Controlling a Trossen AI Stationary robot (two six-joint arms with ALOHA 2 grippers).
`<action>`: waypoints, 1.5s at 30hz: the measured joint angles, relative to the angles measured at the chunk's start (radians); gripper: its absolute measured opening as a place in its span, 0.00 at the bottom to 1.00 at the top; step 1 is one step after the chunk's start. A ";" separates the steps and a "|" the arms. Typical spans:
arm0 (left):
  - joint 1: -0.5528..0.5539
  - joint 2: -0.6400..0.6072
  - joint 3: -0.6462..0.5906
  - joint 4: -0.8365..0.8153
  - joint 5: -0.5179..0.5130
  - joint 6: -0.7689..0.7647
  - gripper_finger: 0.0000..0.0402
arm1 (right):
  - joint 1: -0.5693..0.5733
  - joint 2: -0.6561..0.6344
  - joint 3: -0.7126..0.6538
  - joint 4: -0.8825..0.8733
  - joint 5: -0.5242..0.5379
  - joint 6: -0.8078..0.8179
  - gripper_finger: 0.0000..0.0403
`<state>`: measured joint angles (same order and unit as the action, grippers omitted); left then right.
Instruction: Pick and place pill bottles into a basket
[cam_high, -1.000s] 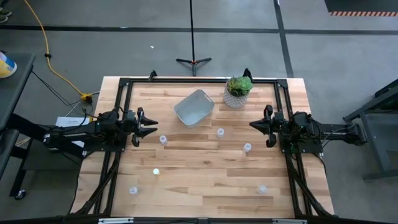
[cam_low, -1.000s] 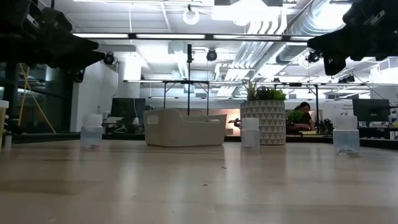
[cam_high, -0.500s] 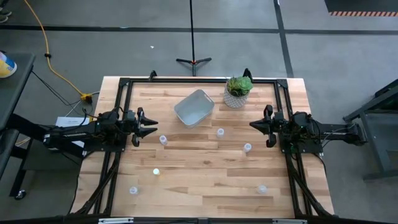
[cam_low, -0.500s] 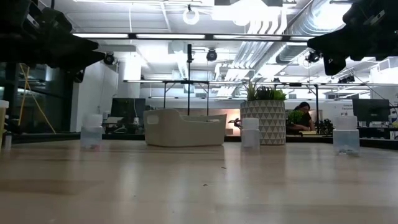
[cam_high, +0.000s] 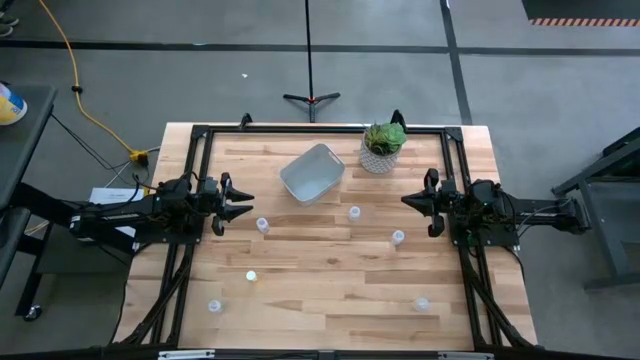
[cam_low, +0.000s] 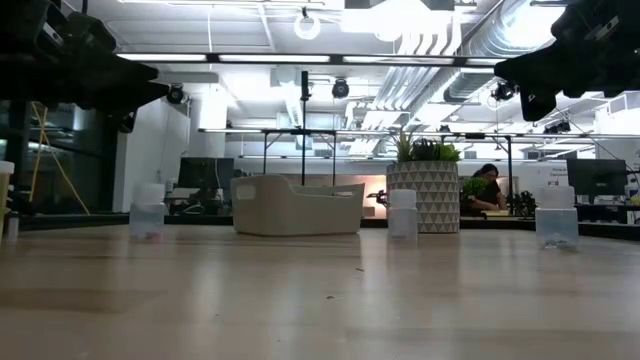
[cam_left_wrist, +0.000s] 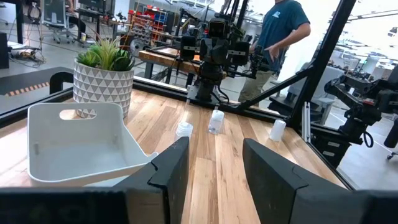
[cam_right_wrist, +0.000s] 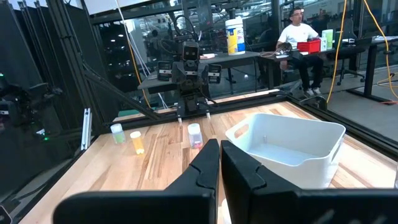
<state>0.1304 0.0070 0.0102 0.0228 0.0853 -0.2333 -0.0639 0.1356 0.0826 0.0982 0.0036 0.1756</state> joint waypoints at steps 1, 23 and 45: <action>0.000 0.000 0.000 0.000 0.000 0.000 0.46 | 0.000 0.000 0.000 0.000 0.000 0.000 0.02; 0.000 0.000 0.000 -0.004 -0.056 -0.008 0.46 | 0.000 0.001 0.000 -0.005 0.000 -0.060 0.02; 0.000 0.000 0.000 -0.011 -0.099 -0.008 0.46 | -0.007 0.003 0.000 0.208 0.336 0.290 0.02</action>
<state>0.1307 0.0071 0.0105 0.0115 -0.0133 -0.2409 -0.0710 0.1383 0.0827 0.3062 0.3397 0.4655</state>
